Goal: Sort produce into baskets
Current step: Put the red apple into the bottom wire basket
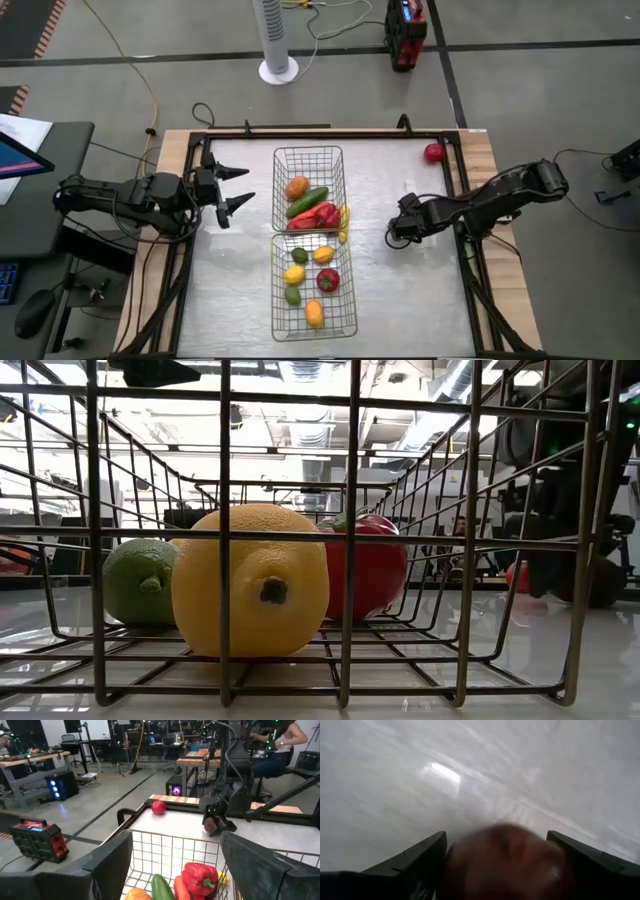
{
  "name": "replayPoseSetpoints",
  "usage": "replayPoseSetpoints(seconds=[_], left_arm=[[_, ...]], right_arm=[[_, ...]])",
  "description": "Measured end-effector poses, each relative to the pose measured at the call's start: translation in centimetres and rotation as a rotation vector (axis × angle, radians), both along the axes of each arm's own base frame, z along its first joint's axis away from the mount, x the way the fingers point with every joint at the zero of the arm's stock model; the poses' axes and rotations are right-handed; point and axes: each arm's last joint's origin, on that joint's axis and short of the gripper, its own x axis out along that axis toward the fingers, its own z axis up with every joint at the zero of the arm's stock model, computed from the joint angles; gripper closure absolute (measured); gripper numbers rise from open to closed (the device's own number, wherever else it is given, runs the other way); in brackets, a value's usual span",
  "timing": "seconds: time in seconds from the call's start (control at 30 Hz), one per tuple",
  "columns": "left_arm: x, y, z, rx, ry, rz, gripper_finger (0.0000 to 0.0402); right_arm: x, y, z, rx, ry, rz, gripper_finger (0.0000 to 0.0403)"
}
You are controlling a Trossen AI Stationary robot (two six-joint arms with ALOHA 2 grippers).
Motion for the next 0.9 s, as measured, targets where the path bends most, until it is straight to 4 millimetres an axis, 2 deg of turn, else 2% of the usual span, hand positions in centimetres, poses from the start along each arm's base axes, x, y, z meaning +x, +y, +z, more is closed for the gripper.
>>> replayPoseSetpoints(seconds=[0.17, 0.4, 0.67, 0.77, 0.9], left_arm=[[0.0, 0.0, 0.0, 0.010, 0.002, 0.005, 0.0110], [0.0, 0.0, 0.0, 0.014, 0.003, 0.010, 0.0110], [0.0, 0.0, 0.0, 0.013, 0.003, 0.010, 0.0110], [0.0, 0.0, 0.0, 0.014, 0.003, 0.010, 0.0110], [0.0, 0.0, 0.0, 0.013, 0.002, 0.010, 0.0110]], right_arm=[[-0.1, 0.0, 0.0, -0.002, 0.007, 0.014, 0.0048], [-0.1, 0.1, 0.0, 0.025, 0.021, 0.031, 0.0089], [0.1, 0.1, 0.0, 0.019, 0.016, 0.050, 0.0093], [0.9, 0.2, 1.0, 0.022, -0.008, 0.086, 0.0093], [3.0, 0.6, 3.9, 0.017, -0.081, 0.171, 0.0093]])
